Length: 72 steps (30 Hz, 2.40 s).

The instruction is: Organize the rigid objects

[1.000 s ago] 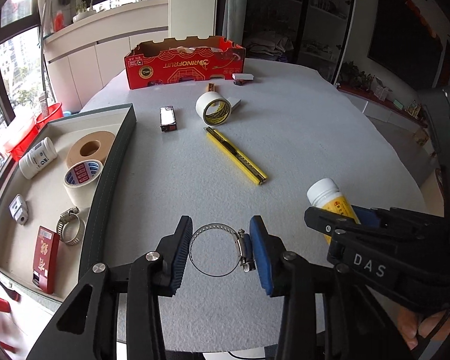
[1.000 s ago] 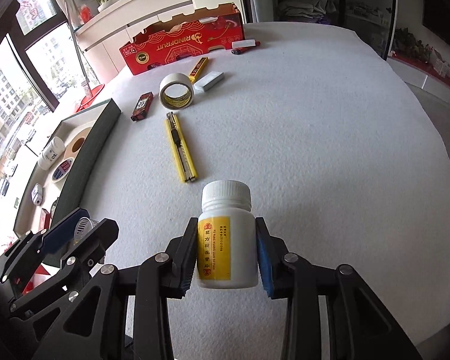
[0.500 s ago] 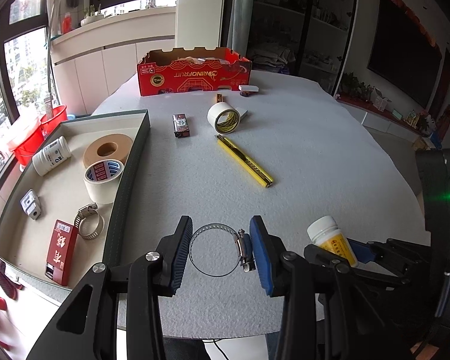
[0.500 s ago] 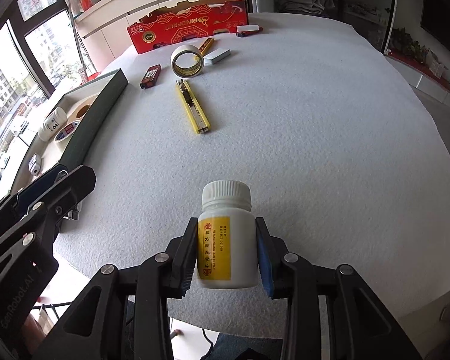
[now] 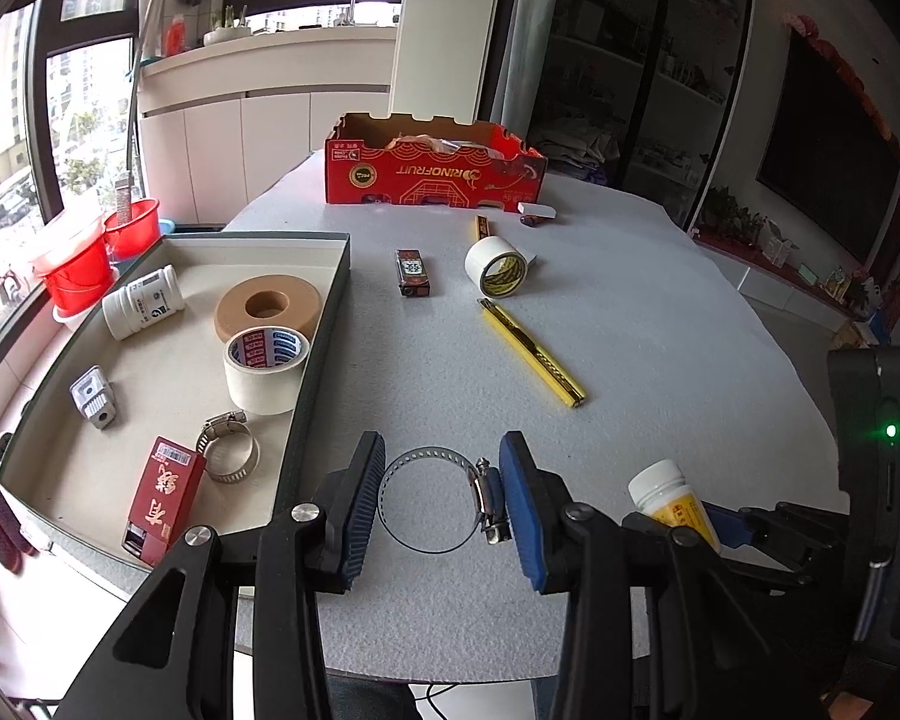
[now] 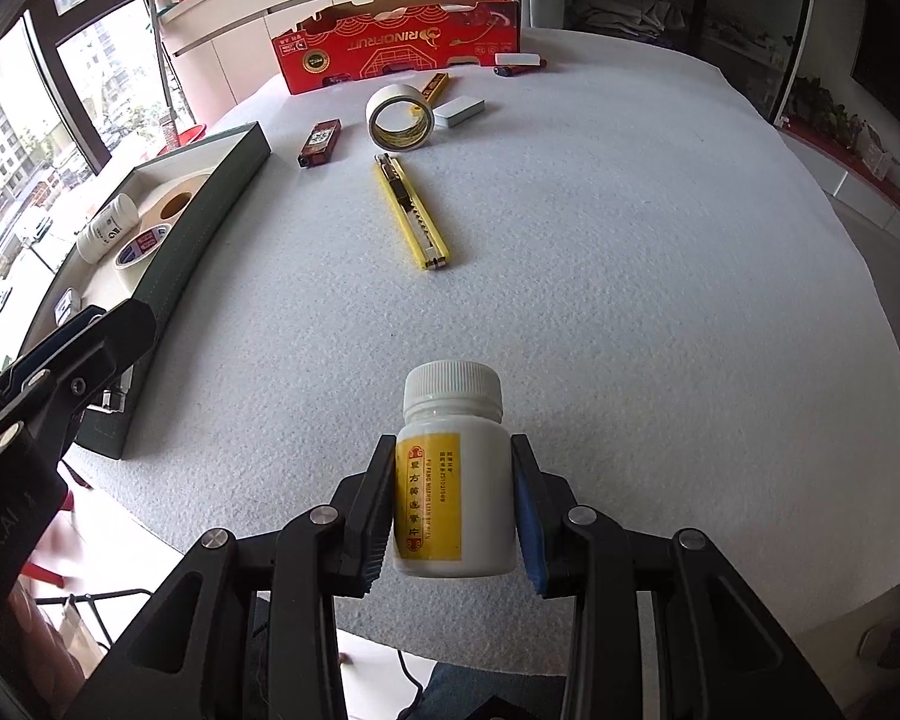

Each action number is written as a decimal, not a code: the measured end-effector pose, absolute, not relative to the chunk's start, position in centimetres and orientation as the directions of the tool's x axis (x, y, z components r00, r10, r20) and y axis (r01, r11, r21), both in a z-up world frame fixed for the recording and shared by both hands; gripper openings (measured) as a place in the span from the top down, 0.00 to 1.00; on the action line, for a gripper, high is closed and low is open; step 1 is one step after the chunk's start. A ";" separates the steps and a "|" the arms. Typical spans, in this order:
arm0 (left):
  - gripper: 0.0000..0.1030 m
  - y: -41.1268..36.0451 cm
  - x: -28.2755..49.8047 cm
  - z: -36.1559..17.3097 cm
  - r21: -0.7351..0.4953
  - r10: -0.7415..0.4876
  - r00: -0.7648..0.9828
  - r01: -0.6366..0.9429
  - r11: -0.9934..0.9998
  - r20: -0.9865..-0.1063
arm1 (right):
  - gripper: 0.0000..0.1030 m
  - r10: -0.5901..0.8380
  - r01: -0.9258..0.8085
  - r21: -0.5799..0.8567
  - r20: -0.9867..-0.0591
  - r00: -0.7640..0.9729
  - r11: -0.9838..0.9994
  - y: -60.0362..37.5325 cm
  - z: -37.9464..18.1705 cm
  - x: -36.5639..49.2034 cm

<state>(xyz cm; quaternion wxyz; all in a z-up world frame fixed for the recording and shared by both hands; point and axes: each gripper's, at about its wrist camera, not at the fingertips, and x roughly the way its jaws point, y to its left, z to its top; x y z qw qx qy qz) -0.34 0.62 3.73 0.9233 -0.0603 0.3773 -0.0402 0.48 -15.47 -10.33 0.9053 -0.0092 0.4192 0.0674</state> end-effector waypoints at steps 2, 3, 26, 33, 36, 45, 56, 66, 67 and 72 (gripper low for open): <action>0.58 1.5 -0.6 3.9 -0.150 -0.108 0.721 0.006 0.989 -0.684 | 0.64 0.115 -0.140 0.032 -0.759 0.640 0.990 -15.0 -10.2 0.6; 0.58 2.0 -0.6 4.0 -0.155 -0.104 0.725 -0.004 0.988 -0.681 | 0.64 0.116 -0.146 0.027 -0.758 0.641 0.989 -14.7 -10.0 0.6; 0.58 6.2 -0.9 4.6 -0.190 -0.032 0.749 -0.127 0.973 -0.661 | 0.64 0.196 -0.282 0.007 -0.736 0.648 0.959 -9.1 -7.8 1.4; 0.58 8.9 -1.2 5.2 -0.182 0.026 0.757 -0.190 0.965 -0.652 | 0.64 0.214 -0.304 0.012 -0.734 0.644 0.953 -8.0 -7.3 2.1; 0.58 10.6 -1.1 5.3 -0.175 0.063 0.754 -0.232 0.957 -0.654 | 0.64 0.233 -0.325 0.013 -0.723 0.650 0.945 -7.0 -6.6 2.5; 0.58 15.0 -0.6 4.9 -0.154 0.160 0.716 -0.353 0.923 -0.680 | 0.64 0.331 -0.422 0.037 -0.684 0.650 0.906 -2.7 -4.2 3.6; 0.58 16.7 0.3 4.3 -0.121 0.200 0.682 -0.392 0.912 -0.703 | 0.64 0.384 -0.482 0.049 -0.675 0.630 0.875 -0.1 -3.3 5.0; 0.58 17.9 1.9 4.0 -0.095 0.228 0.664 -0.413 0.906 -0.712 | 0.64 0.390 -0.499 0.049 -0.691 0.609 0.865 0.9 -3.2 7.3; 0.58 18.0 2.1 3.9 -0.093 0.229 0.661 -0.415 0.905 -0.715 | 0.64 0.399 -0.507 0.057 -0.695 0.598 0.860 1.3 -3.2 7.5; 0.58 18.2 3.4 3.3 -0.088 0.229 0.648 -0.418 0.904 -0.727 | 0.64 0.422 -0.535 0.066 -0.697 0.579 0.842 3.3 -3.4 8.4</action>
